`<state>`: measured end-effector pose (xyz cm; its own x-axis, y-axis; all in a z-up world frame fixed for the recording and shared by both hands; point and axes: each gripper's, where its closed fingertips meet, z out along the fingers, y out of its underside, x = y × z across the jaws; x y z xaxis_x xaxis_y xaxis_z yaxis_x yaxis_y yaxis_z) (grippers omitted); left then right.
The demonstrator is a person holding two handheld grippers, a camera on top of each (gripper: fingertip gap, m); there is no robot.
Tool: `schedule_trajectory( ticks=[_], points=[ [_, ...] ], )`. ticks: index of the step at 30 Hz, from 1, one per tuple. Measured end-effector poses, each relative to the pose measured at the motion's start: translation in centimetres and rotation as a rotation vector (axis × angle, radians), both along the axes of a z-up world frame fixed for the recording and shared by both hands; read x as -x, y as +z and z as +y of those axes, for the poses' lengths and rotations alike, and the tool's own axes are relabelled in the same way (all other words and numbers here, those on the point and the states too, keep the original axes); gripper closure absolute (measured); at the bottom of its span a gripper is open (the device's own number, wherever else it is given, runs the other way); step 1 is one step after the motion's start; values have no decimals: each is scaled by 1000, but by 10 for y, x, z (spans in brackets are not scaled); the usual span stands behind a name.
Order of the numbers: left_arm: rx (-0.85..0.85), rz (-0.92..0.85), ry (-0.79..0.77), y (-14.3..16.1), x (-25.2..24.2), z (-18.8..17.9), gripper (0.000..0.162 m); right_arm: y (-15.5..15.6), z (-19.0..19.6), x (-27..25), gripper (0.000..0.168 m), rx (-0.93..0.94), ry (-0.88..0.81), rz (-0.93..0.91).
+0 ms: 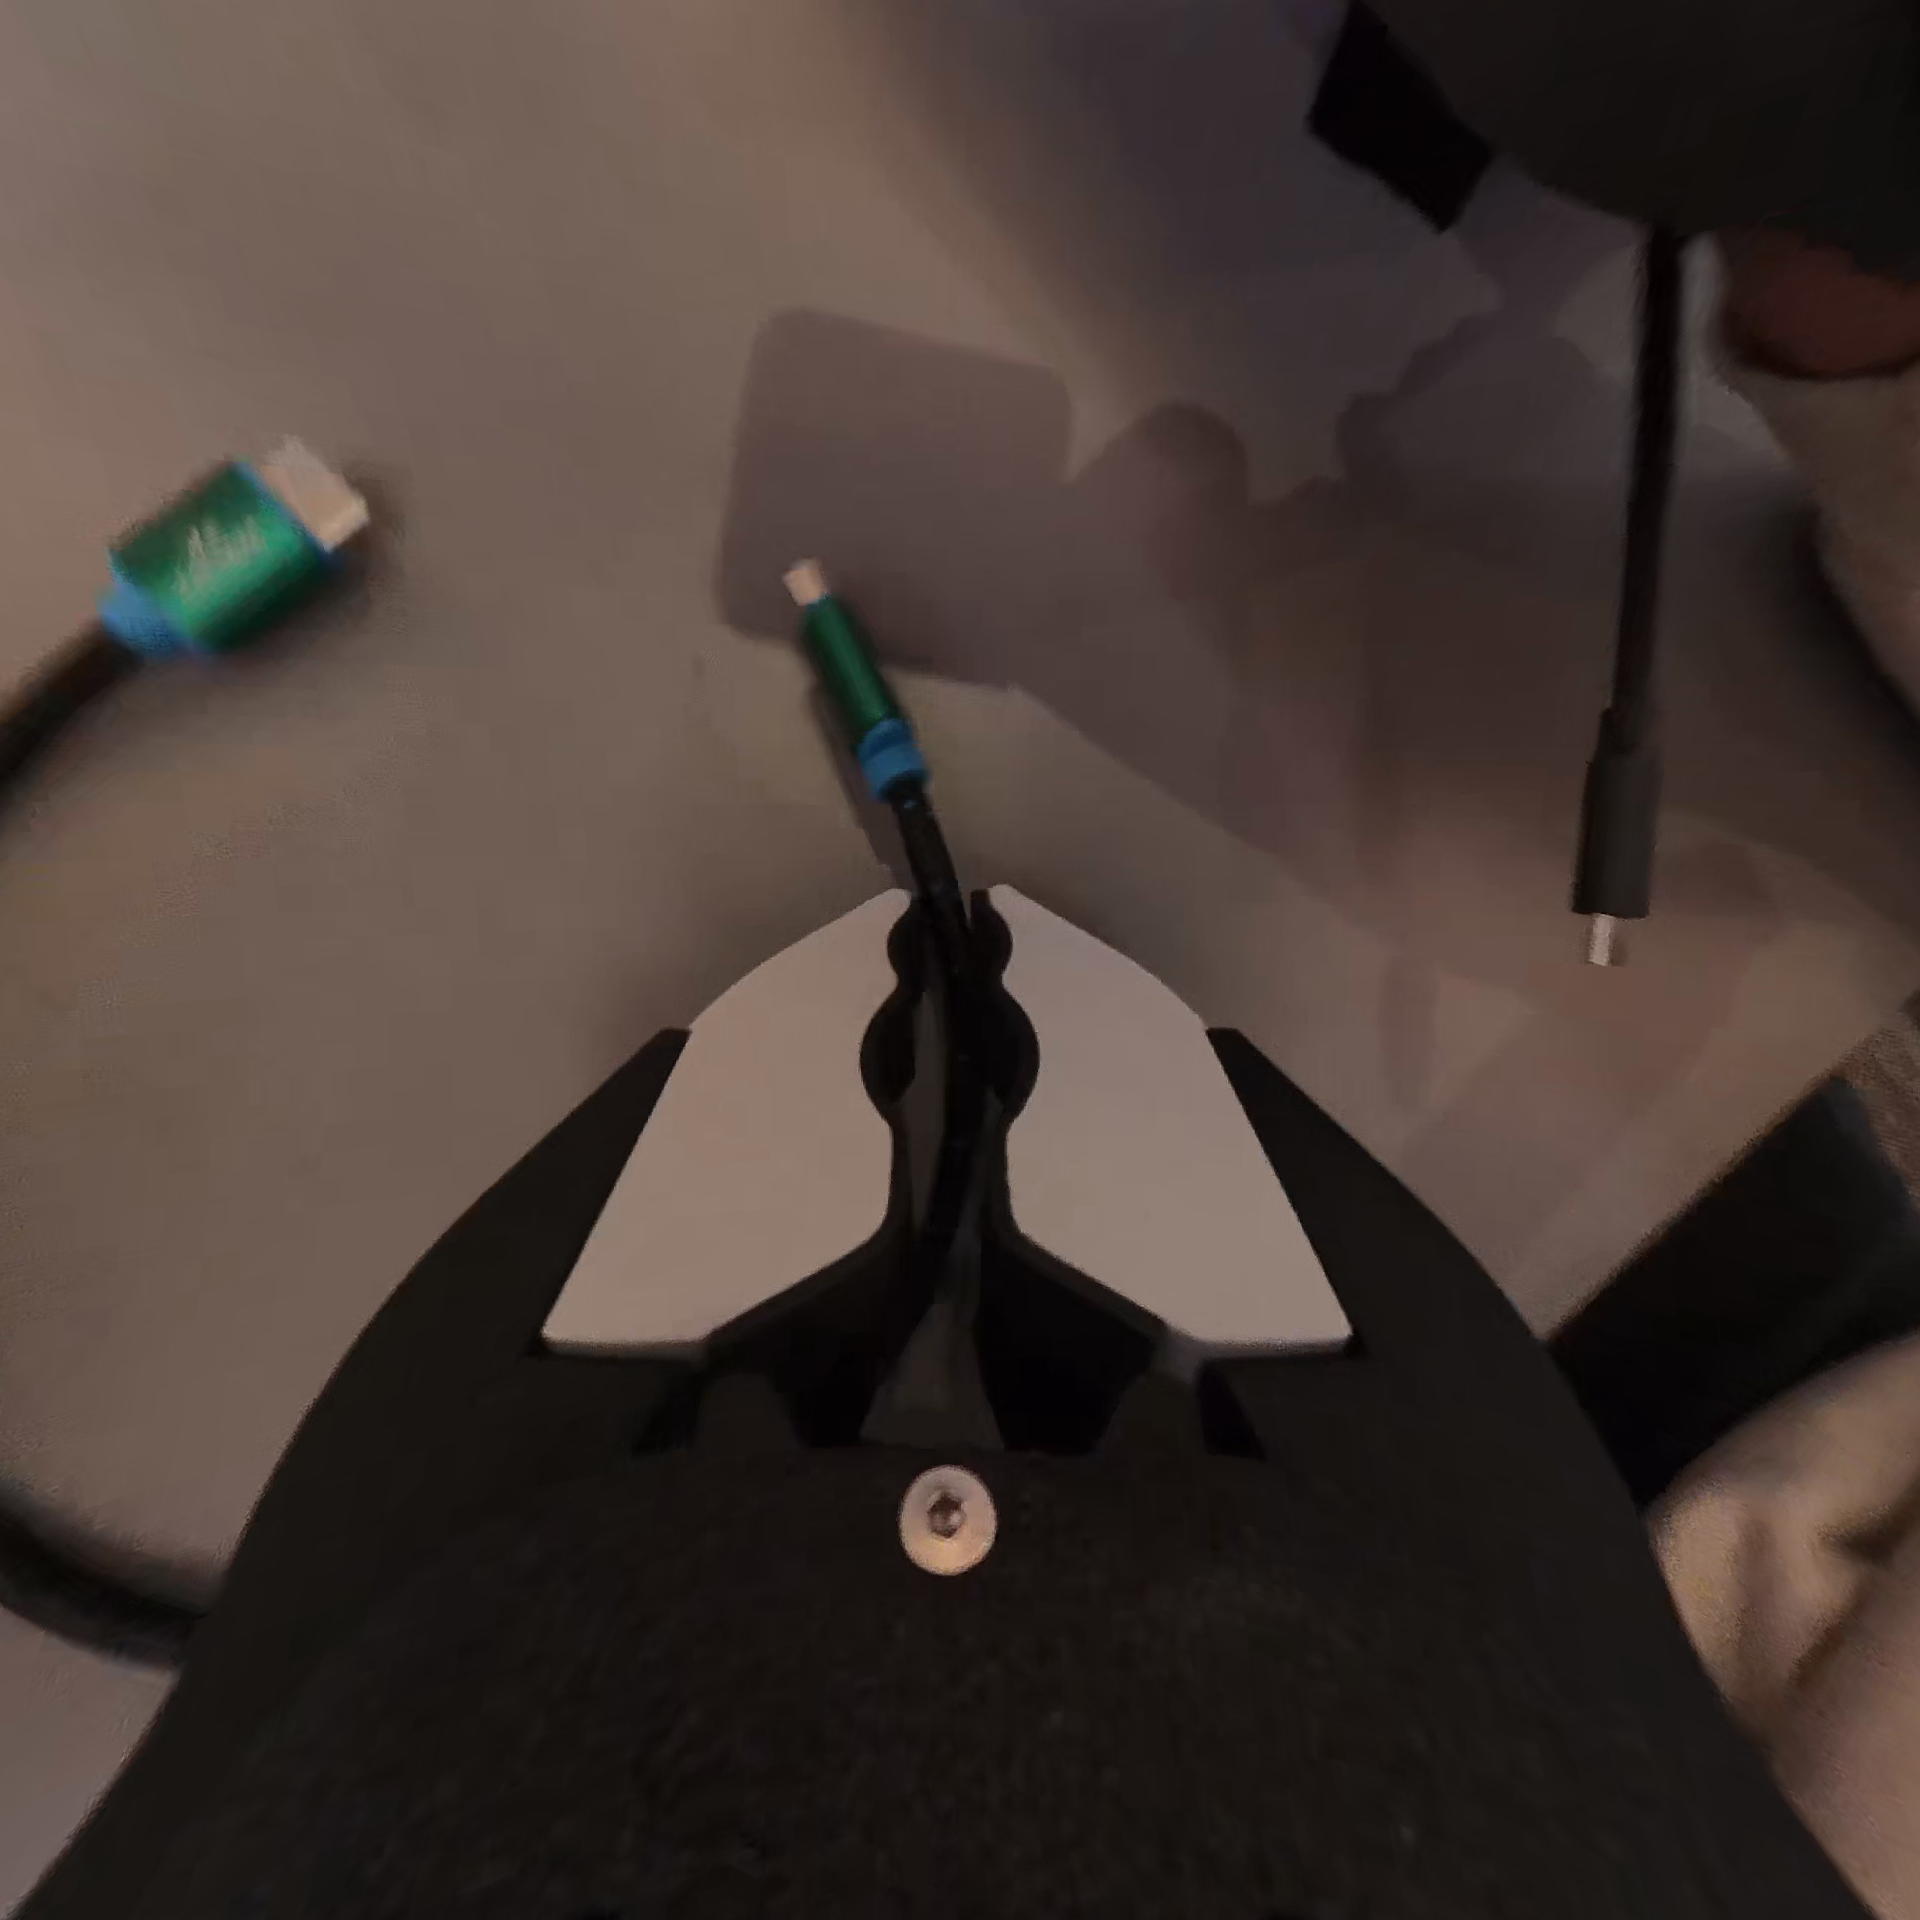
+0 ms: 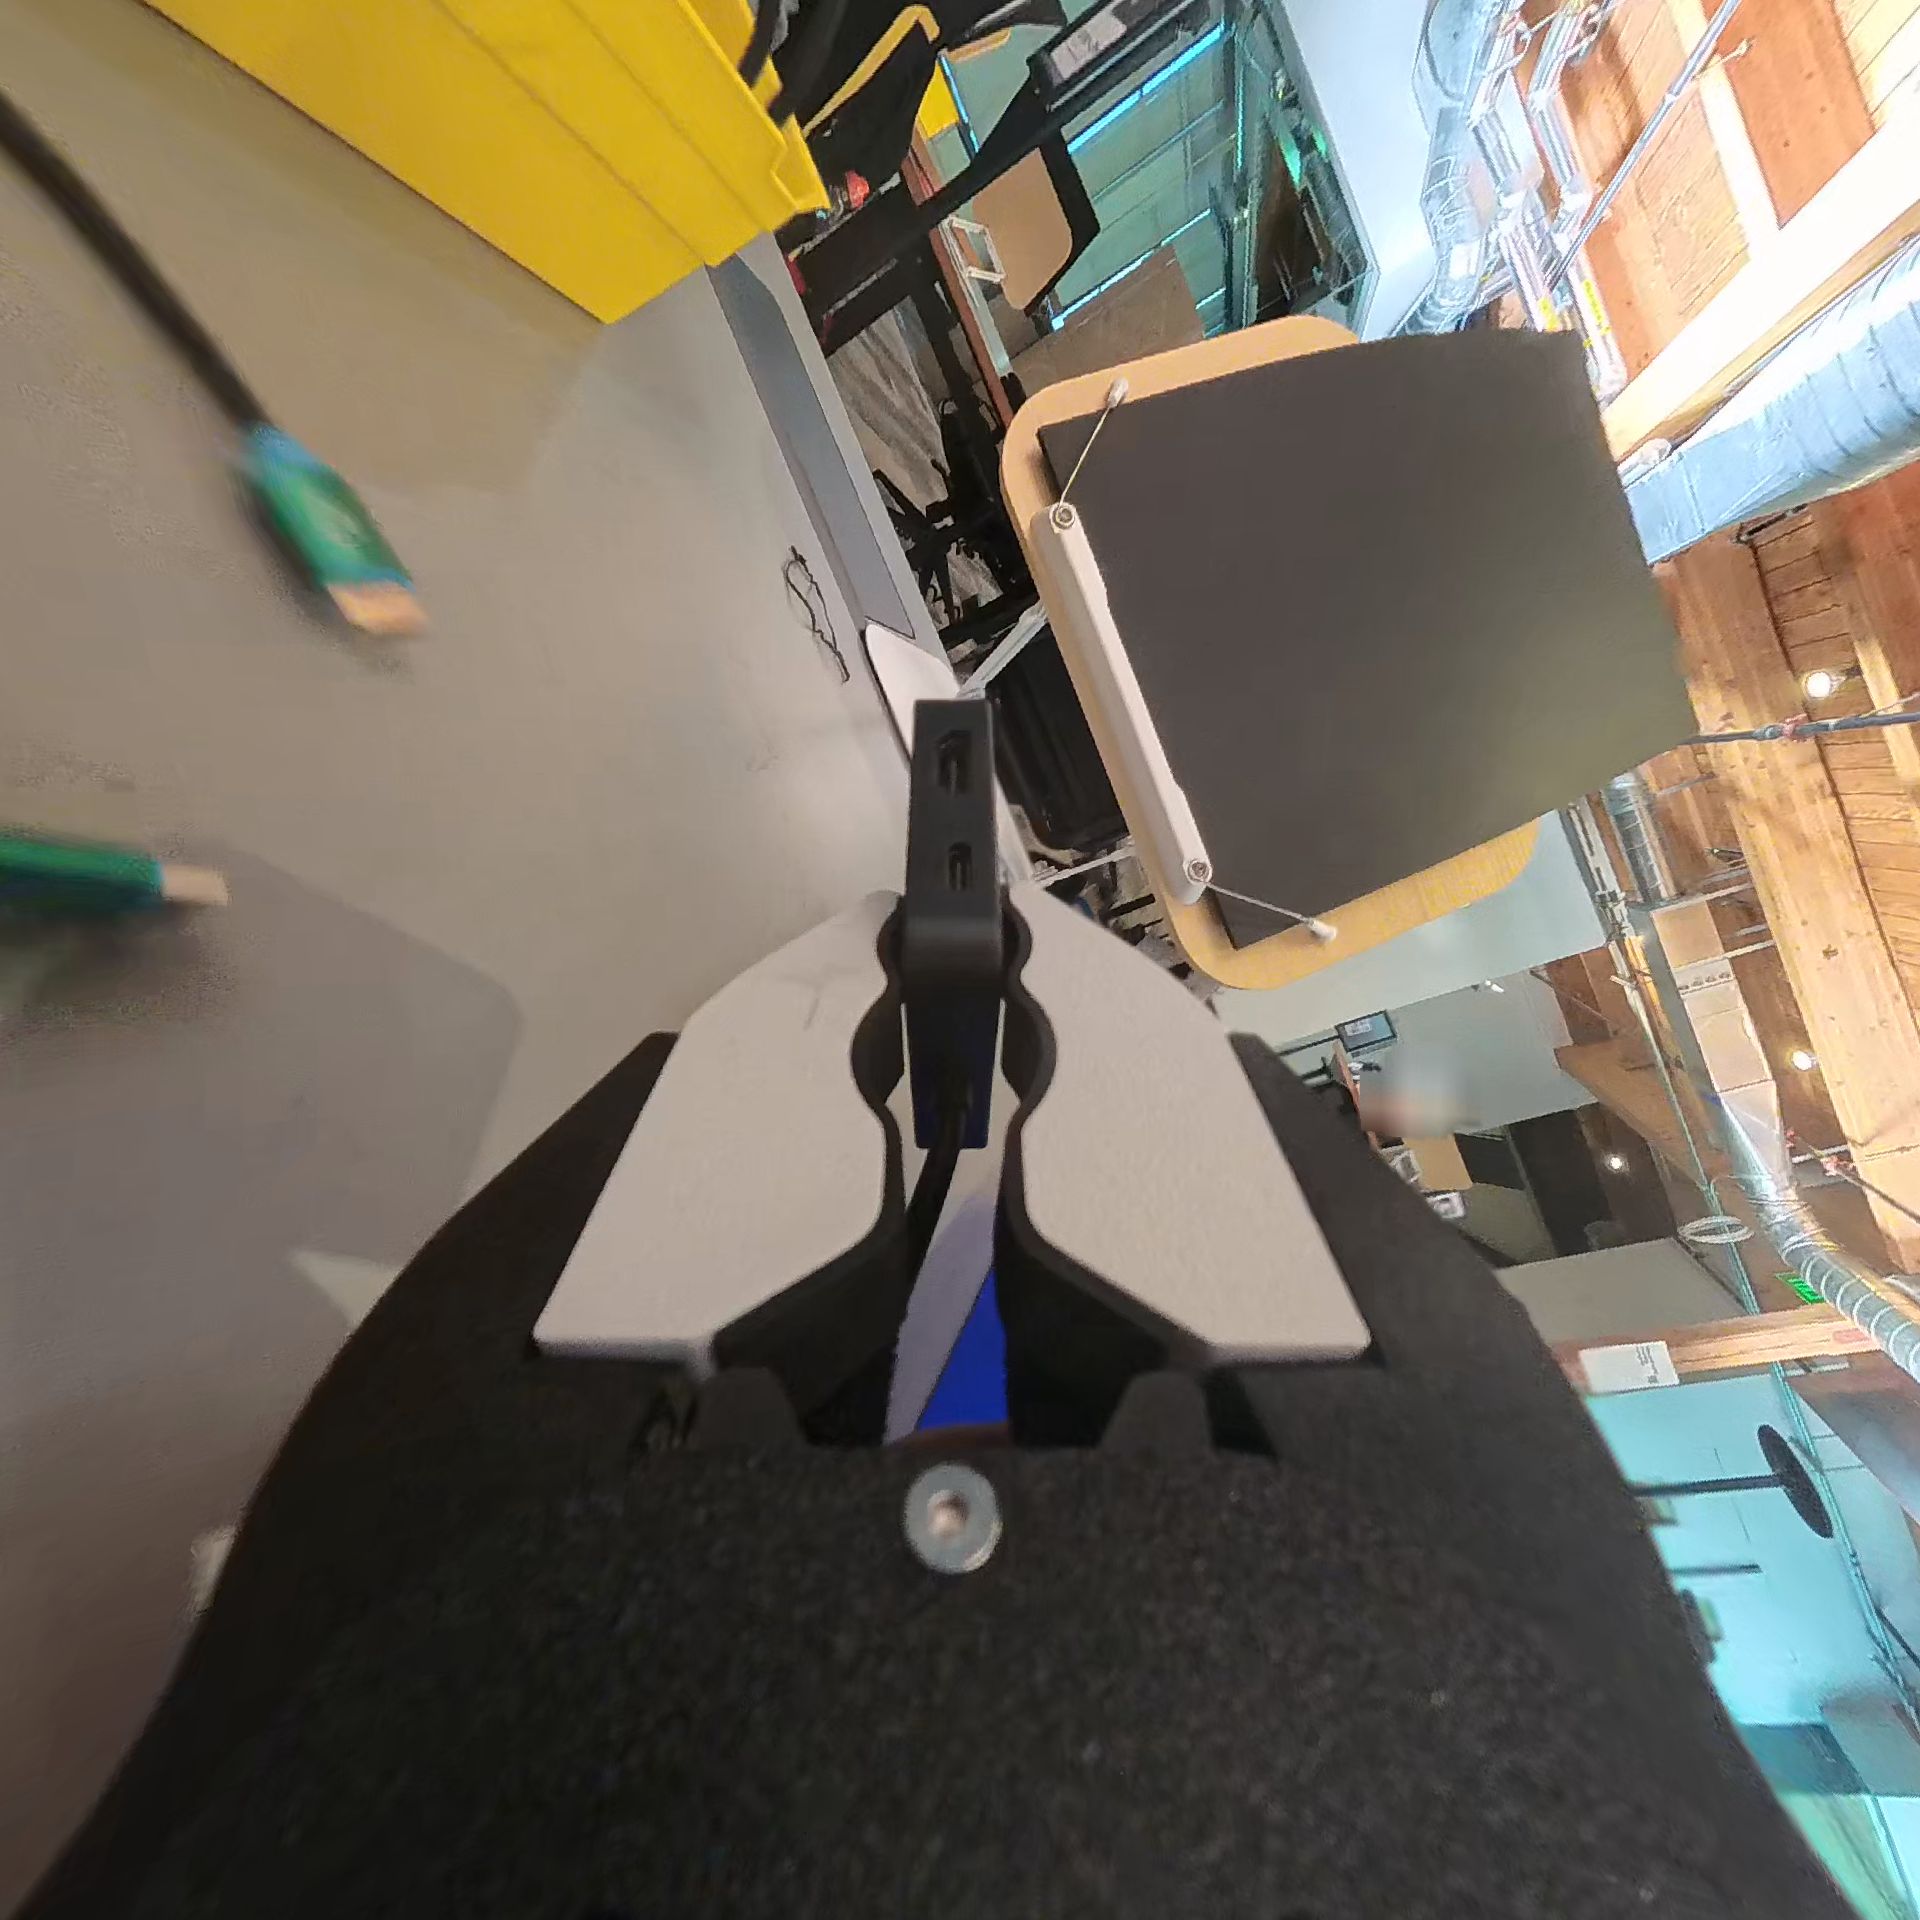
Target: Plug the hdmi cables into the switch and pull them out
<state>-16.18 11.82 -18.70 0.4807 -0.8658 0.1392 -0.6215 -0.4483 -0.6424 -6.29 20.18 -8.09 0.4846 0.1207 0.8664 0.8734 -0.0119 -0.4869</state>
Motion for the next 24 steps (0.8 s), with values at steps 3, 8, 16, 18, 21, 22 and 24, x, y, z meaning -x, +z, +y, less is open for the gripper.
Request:
schedule_trajectory(
  ticks=[3, 8, 16, 18, 21, 22, 24],
  points=[
    [225, -235, -58, 34, 2, -8, 156, 5, -7, 6, 155, -53, 45, -44],
    [573, -579, -156, 109, 23, -6, 156, 17, -20, 25, 154, -163, 135, -135],
    [942, -810, -181, 149, 22, -5, 156, 35, -27, 45, 154, -260, 148, -173],
    [969, -834, -178, 149, 18, -7, 156, 37, -27, 44, 155, -264, 133, -170],
    [991, -869, -163, 149, 14, -7, 156, 38, -29, 45, 155, -269, 135, -186],
    [991, -874, -162, 149, 13, -7, 156, 37, -29, 45, 155, -269, 130, -192],
    [999, -883, -160, 149, 12, -8, 156, 38, -29, 44, 155, -266, 130, -179]
  ],
)
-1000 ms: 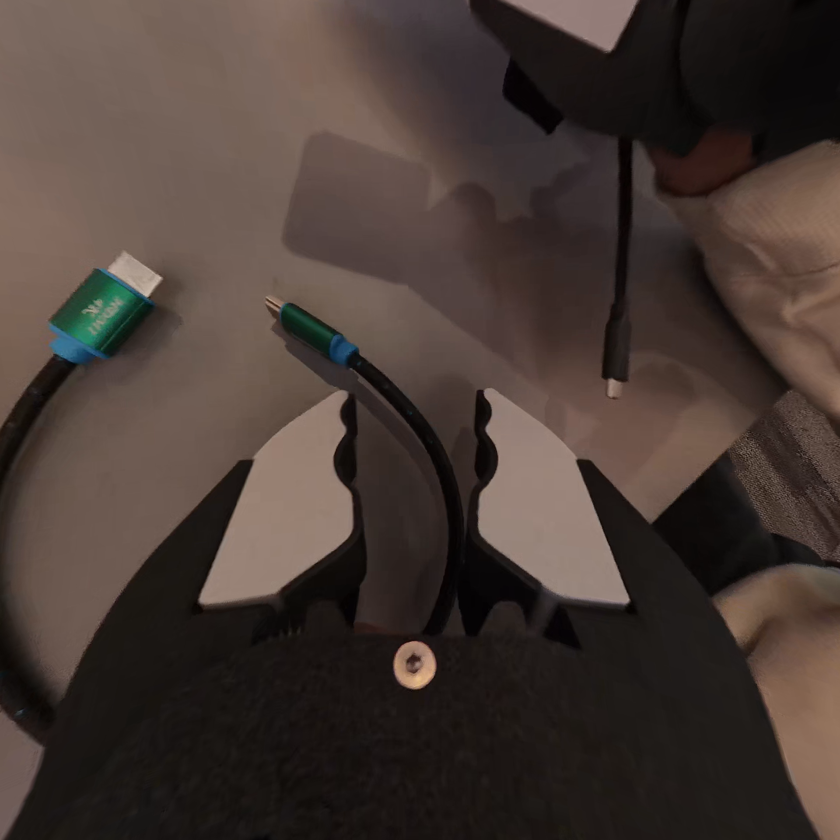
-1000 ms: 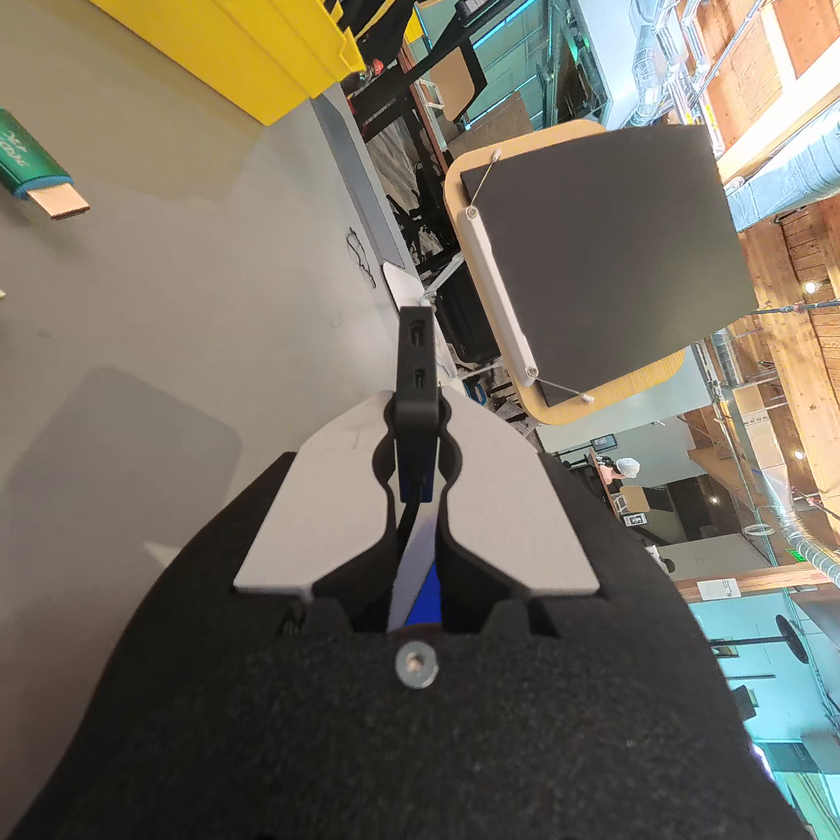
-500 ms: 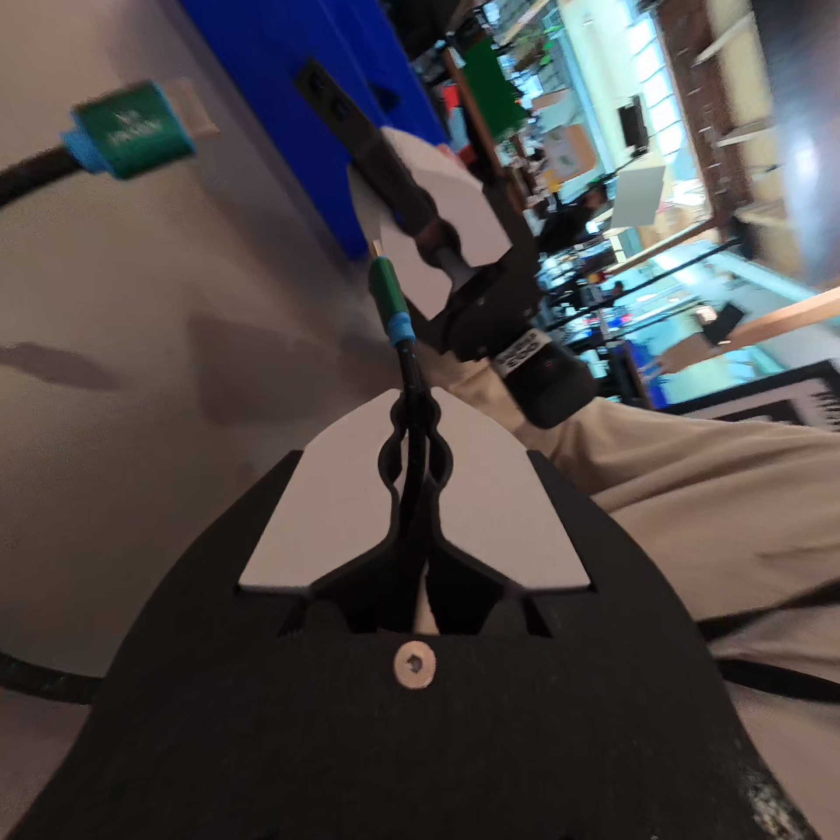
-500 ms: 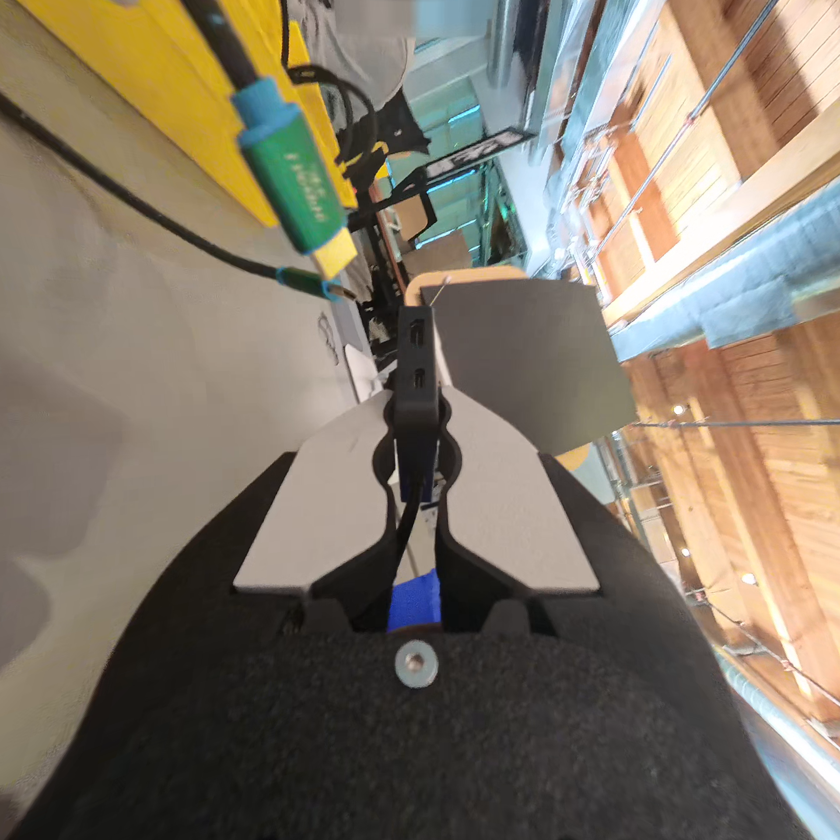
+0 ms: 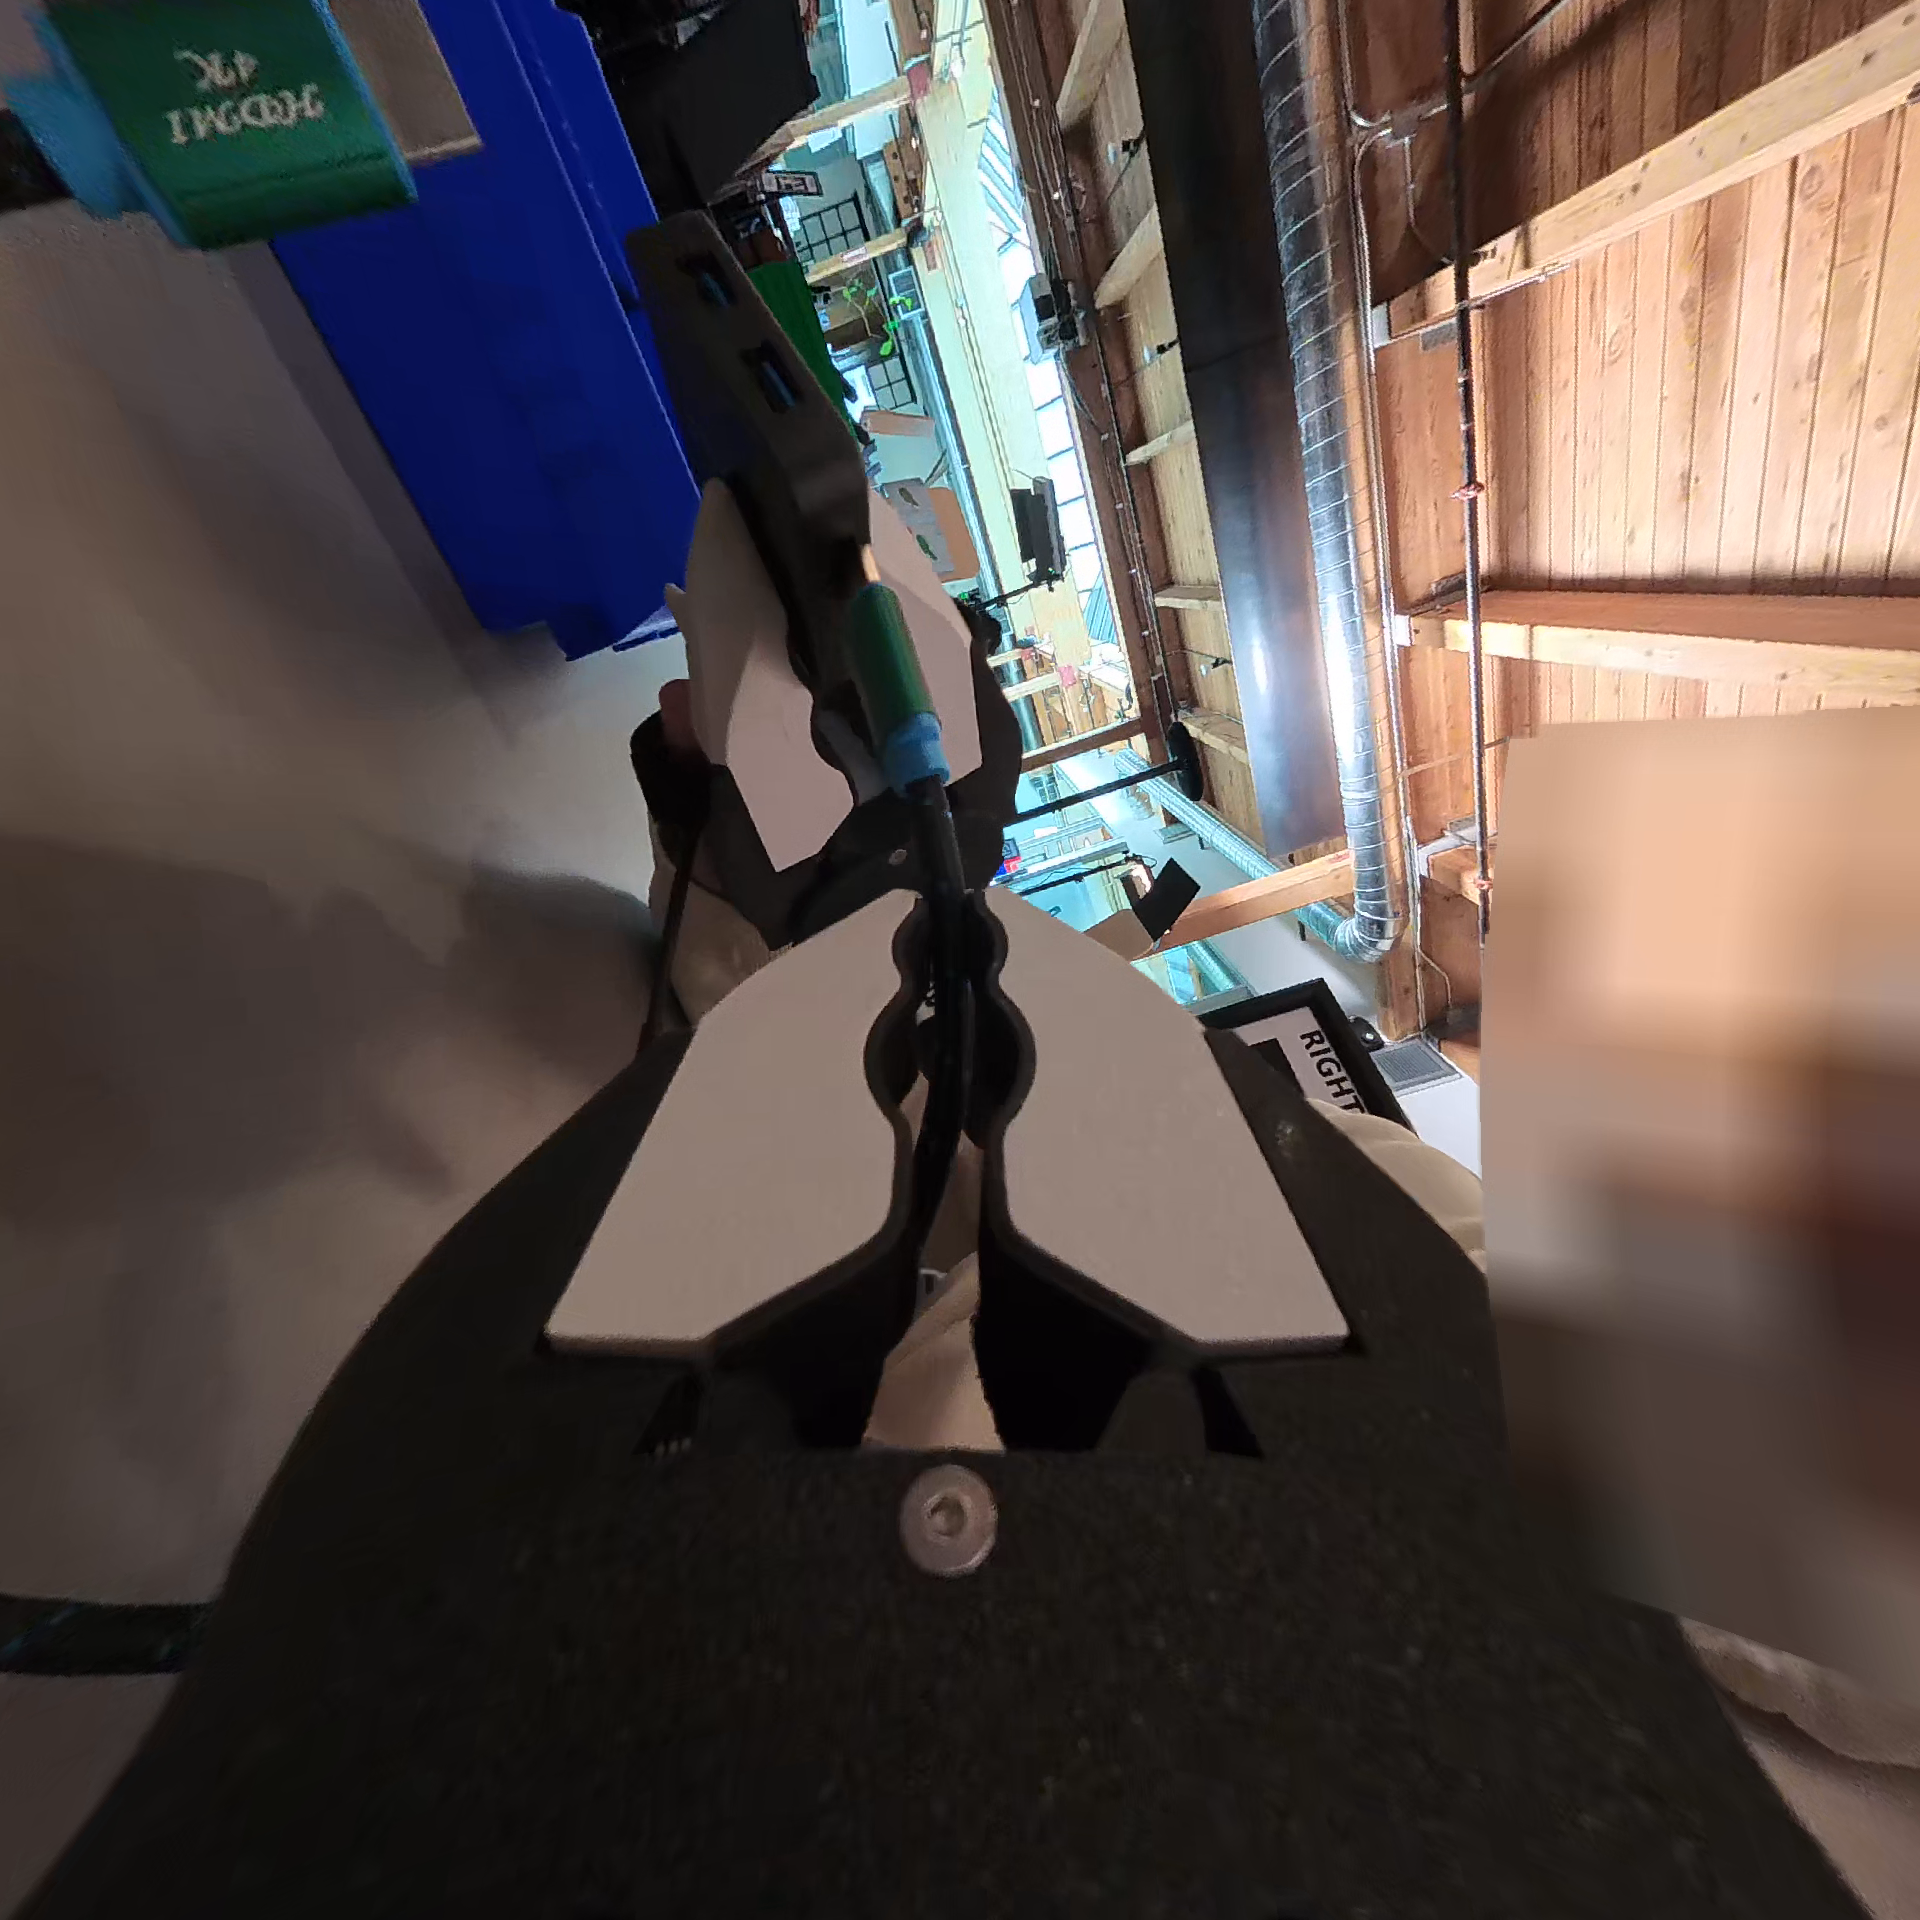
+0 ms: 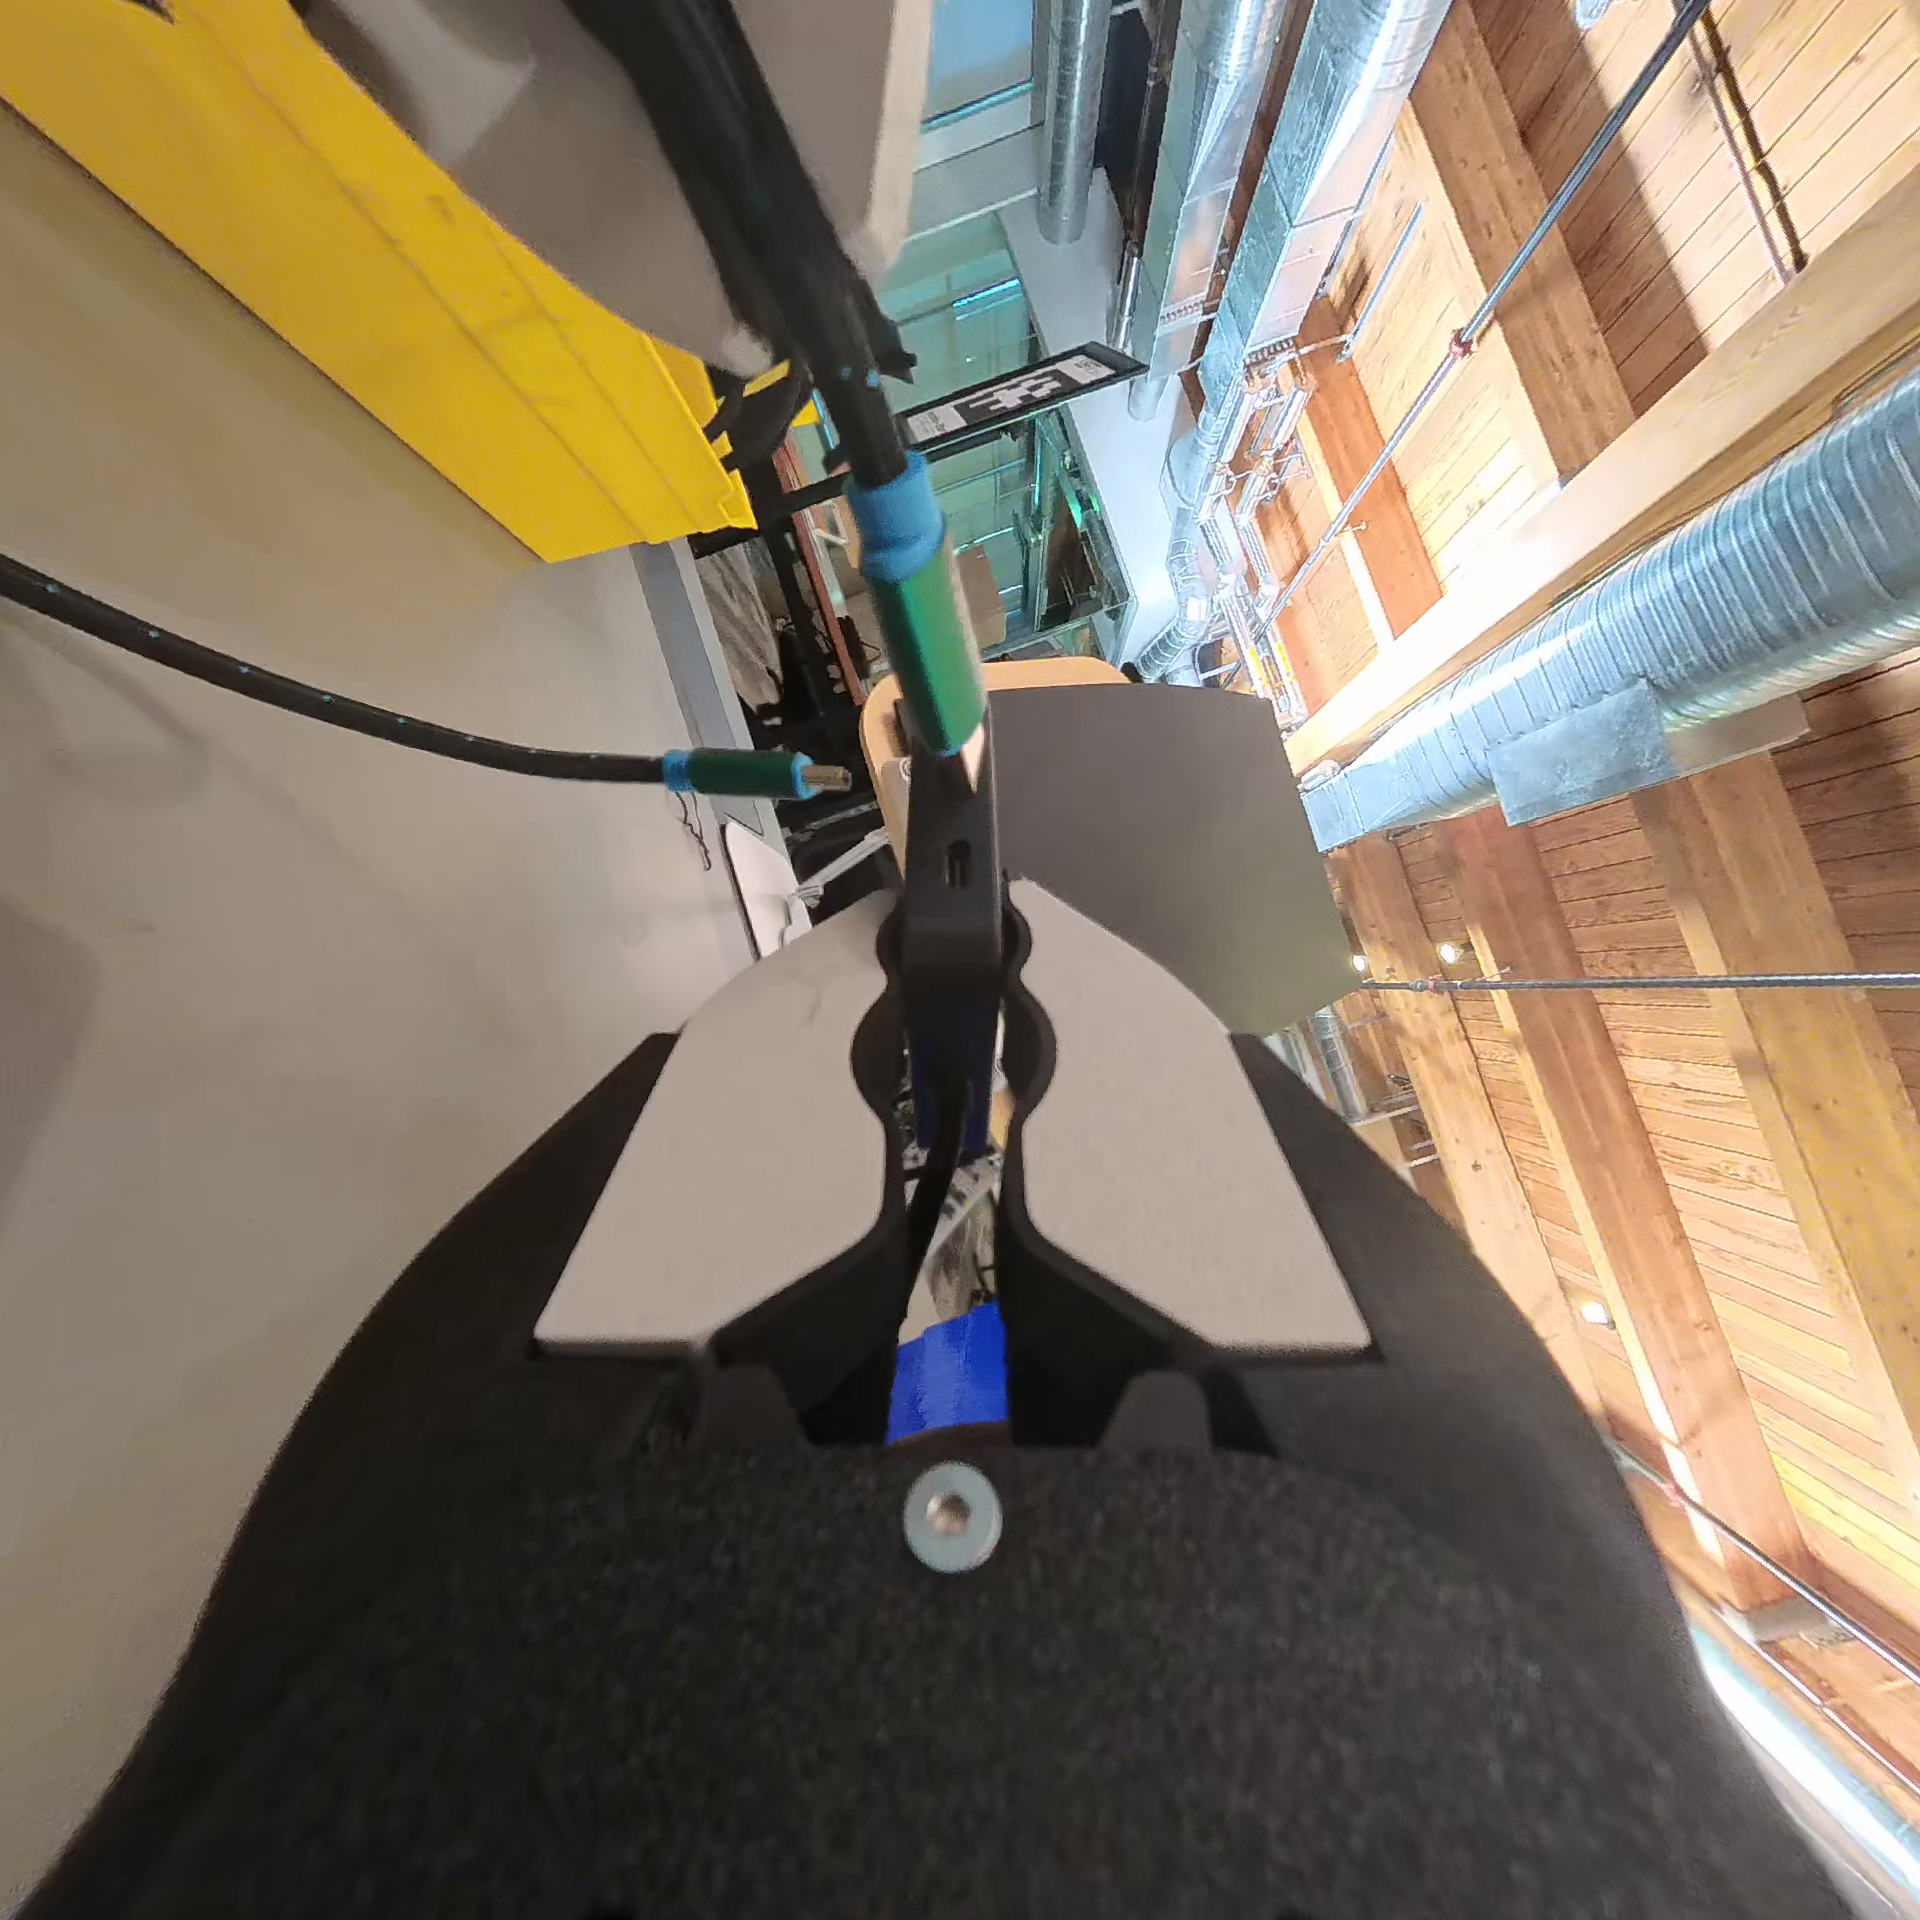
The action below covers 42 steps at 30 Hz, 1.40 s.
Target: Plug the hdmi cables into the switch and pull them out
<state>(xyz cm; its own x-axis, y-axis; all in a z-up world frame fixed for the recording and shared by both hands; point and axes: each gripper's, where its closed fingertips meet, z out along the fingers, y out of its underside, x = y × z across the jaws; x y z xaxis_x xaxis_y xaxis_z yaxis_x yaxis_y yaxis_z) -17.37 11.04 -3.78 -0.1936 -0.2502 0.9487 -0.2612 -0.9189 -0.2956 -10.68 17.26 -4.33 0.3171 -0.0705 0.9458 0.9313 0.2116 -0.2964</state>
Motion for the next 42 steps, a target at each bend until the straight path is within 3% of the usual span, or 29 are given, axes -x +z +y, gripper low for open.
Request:
schedule_trajectory(
  ticks=[13, 17, 20, 27, 33, 36, 42],
  points=[
    [65, -3, 23, 0, -4, 3, 156, 1, -1, -2, 155, -17, -5, -13],
    [10, 48, 47, -4, -6, 7, 156, 1, -1, -3, 155, -41, -27, -58],
    [-177, 141, 83, -11, -7, 11, 156, -3, 1, -3, 155, -11, -31, -47],
    [-956, 400, 229, -17, -5, 33, 155, -5, -1, 7, 155, 41, 14, 7],
    [-1334, 476, 243, -17, -4, 36, 155, -4, -1, 8, 155, 79, 41, 48],
    [-1446, 507, 228, -20, -4, 37, 155, -9, -1, 9, 155, 94, 46, 27],
    [-1398, 600, 149, -30, -2, 40, 156, -21, 0, 11, 155, 111, 45, -50]
  ],
)
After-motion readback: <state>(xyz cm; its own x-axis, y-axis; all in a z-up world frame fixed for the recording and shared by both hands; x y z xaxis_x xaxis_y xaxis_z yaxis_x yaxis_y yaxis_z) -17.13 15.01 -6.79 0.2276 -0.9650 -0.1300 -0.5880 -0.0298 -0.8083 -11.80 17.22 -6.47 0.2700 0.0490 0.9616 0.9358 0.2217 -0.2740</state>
